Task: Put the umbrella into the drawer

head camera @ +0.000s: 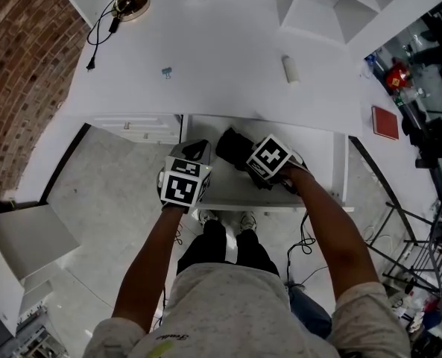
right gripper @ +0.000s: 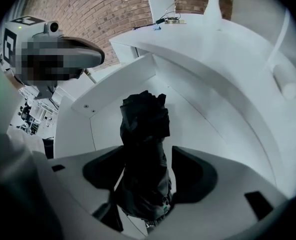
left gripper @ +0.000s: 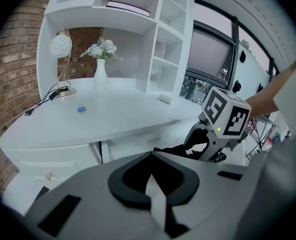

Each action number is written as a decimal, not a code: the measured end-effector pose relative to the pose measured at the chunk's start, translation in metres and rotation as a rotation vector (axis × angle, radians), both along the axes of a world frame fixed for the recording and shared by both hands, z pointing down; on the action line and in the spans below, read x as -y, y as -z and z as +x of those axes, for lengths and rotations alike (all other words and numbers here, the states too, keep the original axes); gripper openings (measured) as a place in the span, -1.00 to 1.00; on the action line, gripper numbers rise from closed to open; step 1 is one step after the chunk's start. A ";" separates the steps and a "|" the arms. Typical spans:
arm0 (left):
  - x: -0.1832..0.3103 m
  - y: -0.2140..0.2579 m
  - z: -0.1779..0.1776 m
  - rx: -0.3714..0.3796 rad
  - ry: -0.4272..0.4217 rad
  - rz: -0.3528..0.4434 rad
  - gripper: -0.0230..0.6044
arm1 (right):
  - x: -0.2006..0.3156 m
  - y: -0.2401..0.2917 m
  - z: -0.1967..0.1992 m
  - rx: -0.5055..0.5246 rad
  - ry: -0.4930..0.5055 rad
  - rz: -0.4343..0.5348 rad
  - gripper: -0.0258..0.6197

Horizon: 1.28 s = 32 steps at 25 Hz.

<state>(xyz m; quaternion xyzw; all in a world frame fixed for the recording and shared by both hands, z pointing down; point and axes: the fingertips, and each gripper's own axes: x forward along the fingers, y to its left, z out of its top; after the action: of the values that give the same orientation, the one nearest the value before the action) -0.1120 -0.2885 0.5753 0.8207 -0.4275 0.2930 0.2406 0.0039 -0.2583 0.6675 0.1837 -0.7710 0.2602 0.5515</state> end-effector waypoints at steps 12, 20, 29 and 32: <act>0.004 0.036 0.012 0.016 -0.006 0.050 -0.94 | 0.018 0.059 0.006 0.114 -0.140 0.103 -0.06; 0.006 0.060 0.013 0.018 0.031 0.082 -0.94 | 0.029 0.093 0.015 0.160 -0.182 0.173 -0.09; 0.011 0.092 0.030 0.012 0.044 0.136 -0.94 | 0.042 0.135 0.035 0.195 -0.235 0.285 -0.17; 0.013 0.101 0.035 0.010 0.044 0.151 -0.94 | 0.046 0.149 0.044 0.208 -0.265 0.317 -0.20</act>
<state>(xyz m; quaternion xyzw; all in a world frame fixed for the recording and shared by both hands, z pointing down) -0.0769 -0.3019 0.4740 0.8255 -0.4675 0.2586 0.1820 0.0482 -0.3044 0.5181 0.3399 -0.8240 0.2234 0.3944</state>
